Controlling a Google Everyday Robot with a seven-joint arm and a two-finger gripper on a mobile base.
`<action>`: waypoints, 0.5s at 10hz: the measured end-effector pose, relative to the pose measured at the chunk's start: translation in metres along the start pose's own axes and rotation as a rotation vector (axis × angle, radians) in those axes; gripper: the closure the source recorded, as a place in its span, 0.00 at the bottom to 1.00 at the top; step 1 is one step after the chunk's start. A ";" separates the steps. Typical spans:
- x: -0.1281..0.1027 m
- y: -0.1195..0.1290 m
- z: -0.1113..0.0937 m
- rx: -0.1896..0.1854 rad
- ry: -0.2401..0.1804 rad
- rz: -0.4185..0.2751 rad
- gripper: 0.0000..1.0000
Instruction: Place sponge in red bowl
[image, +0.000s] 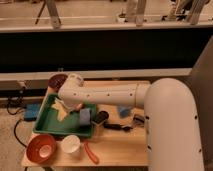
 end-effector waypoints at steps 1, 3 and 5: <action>-0.001 0.005 0.003 -0.003 0.002 0.006 0.20; -0.010 0.012 0.015 0.006 0.011 -0.007 0.20; -0.015 0.016 0.027 0.010 0.012 -0.035 0.20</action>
